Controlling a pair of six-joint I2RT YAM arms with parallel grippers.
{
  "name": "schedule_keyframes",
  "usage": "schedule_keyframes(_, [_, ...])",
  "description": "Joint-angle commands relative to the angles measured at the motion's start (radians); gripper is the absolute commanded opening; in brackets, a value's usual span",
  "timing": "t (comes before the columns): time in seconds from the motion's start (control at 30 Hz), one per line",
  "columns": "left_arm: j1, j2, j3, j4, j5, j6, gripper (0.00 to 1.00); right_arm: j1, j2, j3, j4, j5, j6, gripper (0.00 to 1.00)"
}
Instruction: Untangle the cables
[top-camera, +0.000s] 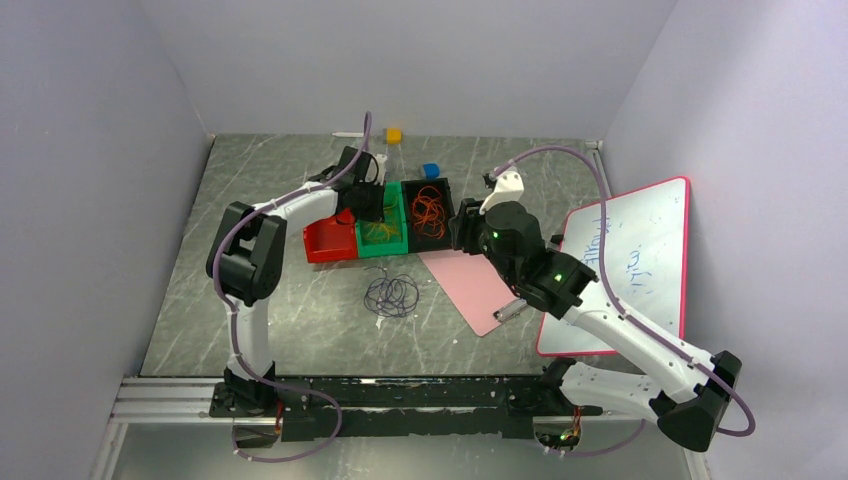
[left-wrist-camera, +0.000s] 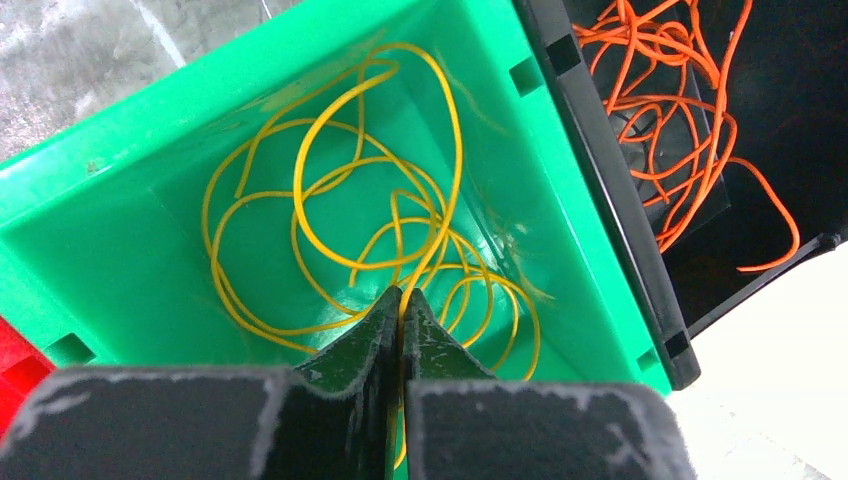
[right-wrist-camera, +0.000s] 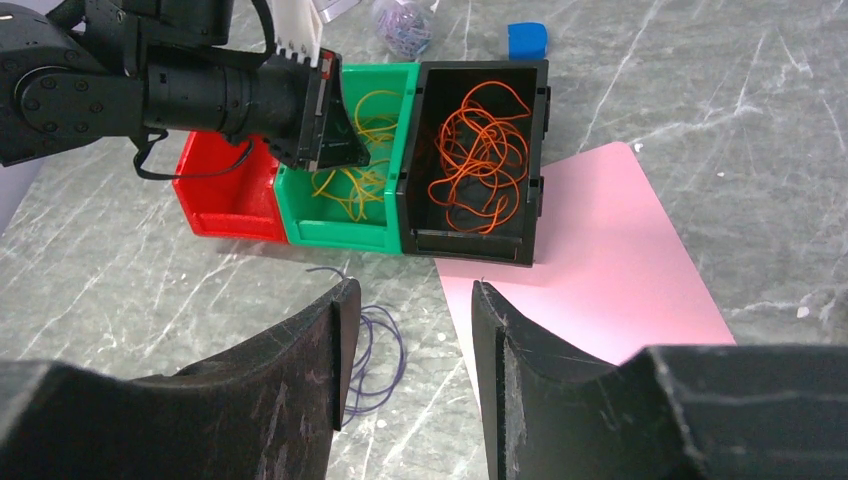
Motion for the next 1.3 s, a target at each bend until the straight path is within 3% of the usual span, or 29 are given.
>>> schedule_keyframes(0.0, [0.001,0.014,0.035,-0.019,-0.025,0.006,0.07,0.005,-0.002,-0.009,0.021,-0.002,0.008,0.48])
schedule_keyframes(0.13, [0.001,-0.013,0.030,-0.021,-0.035,0.006,0.09,0.004,-0.006,-0.009,0.019,0.002,0.013,0.49])
schedule_keyframes(0.4, [0.001,-0.112,0.048,-0.025,-0.032,0.019,0.37,0.004,0.003,-0.009,0.024,-0.004,0.019,0.48])
schedule_keyframes(0.67, [0.001,-0.202,0.048,-0.021,-0.032,0.022,0.51,0.005,0.007,-0.037,0.031,-0.004,0.020,0.49])
schedule_keyframes(0.93, [0.001,-0.268,0.019,-0.044,-0.026,0.021,0.52,0.004,0.006,-0.041,0.026,0.001,0.020,0.49])
schedule_keyframes(1.27, [-0.004,-0.277,-0.084,-0.057,-0.048,0.045,0.45,0.005,0.020,-0.041,0.030,-0.011,0.022,0.49])
